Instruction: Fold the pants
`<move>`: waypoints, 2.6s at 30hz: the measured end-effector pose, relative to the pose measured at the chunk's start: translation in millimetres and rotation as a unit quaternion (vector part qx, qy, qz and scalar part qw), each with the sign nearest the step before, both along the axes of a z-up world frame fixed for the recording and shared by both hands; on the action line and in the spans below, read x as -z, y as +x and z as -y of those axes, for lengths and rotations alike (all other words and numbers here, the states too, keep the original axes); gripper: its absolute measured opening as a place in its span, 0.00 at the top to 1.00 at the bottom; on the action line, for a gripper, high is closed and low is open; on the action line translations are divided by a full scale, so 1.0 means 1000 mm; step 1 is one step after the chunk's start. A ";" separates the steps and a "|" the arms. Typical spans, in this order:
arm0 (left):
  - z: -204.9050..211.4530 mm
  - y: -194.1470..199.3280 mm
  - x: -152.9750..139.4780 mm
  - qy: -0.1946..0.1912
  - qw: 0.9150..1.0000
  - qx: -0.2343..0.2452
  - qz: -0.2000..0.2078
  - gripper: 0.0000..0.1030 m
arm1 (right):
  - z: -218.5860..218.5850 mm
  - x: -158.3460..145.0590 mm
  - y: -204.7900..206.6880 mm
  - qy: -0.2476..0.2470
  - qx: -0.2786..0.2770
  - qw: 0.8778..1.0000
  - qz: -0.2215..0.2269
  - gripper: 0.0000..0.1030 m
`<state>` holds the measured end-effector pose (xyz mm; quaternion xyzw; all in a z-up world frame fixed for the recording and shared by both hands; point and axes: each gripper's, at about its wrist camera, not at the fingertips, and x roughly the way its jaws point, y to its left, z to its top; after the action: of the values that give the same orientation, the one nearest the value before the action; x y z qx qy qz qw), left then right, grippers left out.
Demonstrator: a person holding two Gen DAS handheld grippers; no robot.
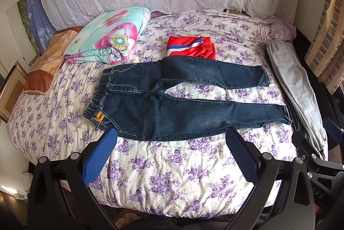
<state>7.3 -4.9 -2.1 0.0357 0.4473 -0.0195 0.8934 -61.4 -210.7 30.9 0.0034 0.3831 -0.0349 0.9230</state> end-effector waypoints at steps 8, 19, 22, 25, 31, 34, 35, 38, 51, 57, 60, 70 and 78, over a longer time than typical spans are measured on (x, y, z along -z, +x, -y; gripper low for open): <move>0.000 0.000 0.000 0.000 1.000 0.000 0.000 0.05 | 0.000 0.000 0.000 0.000 -0.001 1.000 -0.001 0.03; 0.000 0.000 0.000 0.000 1.000 0.000 -0.001 0.05 | 0.002 -0.002 0.002 0.001 -0.001 1.000 -0.001 0.03; 0.000 0.000 0.000 0.000 1.000 0.000 0.000 0.04 | 0.004 -0.003 0.003 0.001 0.000 1.000 -0.001 0.03; 0.000 0.000 0.000 0.001 1.000 0.000 -0.001 0.05 | 0.001 0.001 0.001 0.001 0.000 1.000 -0.001 0.03; -0.005 -0.004 0.006 0.000 1.000 -0.002 -0.002 0.05 | -0.002 -0.001 0.004 0.001 -0.001 1.000 -0.003 0.03; -0.008 -0.001 0.012 0.000 1.000 -0.004 -0.008 0.05 | -0.006 0.001 0.006 0.003 -0.003 1.000 -0.008 0.03; -0.010 0.001 0.017 0.000 1.000 -0.004 -0.016 0.05 | -0.007 0.006 0.008 0.008 -0.008 1.000 -0.016 0.03; -0.030 0.021 0.051 -0.044 0.995 -0.008 -0.089 0.04 | 0.000 0.041 0.032 0.019 -0.005 0.999 -0.051 0.03; -0.243 0.122 0.250 -0.163 0.920 -0.233 -0.268 0.05 | 0.012 0.141 0.080 0.024 0.049 0.973 -0.223 0.03; -0.266 0.152 0.251 -0.217 0.916 -0.230 -0.247 0.16 | 0.005 0.141 0.096 0.007 0.039 0.972 -0.232 0.03; -0.269 0.163 0.255 -0.192 0.918 -0.229 -0.261 0.57 | 0.016 0.141 0.098 0.011 0.052 0.972 -0.230 0.03; -0.297 0.118 0.226 -0.232 0.924 -0.252 -0.168 0.90 | 0.112 0.169 0.081 0.093 0.118 0.968 -0.203 0.03; -0.309 0.104 0.202 -0.213 0.933 -0.250 -0.149 0.91 | 0.165 0.233 0.116 0.275 0.196 0.924 -0.181 0.03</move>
<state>111.1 304.2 -204.2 -0.2719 0.5549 0.1045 0.7792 54.6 -375.3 -201.9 0.3257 0.5296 -0.1089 0.7756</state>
